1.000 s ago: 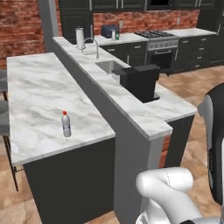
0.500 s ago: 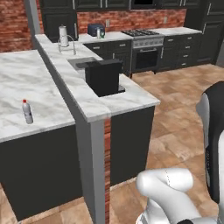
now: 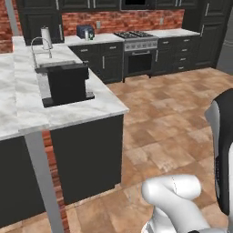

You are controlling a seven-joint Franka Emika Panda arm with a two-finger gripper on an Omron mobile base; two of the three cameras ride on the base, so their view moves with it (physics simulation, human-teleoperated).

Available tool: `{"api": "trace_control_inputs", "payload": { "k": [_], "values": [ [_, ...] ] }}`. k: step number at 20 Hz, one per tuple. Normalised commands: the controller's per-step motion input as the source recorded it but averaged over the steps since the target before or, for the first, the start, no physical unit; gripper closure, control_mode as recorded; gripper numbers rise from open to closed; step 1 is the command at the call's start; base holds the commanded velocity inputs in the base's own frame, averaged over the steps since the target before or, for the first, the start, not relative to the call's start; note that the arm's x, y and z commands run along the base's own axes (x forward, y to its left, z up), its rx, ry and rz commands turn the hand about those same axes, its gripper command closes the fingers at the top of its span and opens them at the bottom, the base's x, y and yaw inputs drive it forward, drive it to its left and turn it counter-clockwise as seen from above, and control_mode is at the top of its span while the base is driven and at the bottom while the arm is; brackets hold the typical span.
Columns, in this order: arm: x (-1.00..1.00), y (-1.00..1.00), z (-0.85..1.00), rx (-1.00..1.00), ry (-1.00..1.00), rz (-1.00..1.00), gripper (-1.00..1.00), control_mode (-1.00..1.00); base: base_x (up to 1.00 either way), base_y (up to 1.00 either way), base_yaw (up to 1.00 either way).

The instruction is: Move the drinks to the dining counter.

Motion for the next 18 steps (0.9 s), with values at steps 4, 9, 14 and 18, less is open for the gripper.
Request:
{"api": "trace_control_inputs", "payload": {
  "k": [4, 9, 14, 18],
  "values": [
    [0.0, 0.0, 0.0, 0.0, 0.0, 0.0, -1.0, 1.0, 0.81, -1.0, 0.1],
    [0.0, 0.0, 0.0, 0.0, 0.0, 0.0, -1.0, 1.0, 0.86, -1.0, 0.1],
    [0.0, 0.0, 0.0, 0.0, 0.0, 0.0, -1.0, 1.0, 0.99, -1.0, 0.17],
    [0.0, 0.0, 0.0, 0.0, 0.0, 0.0, -1.0, 1.0, 1.0, -1.0, 0.18]
  ]
}}
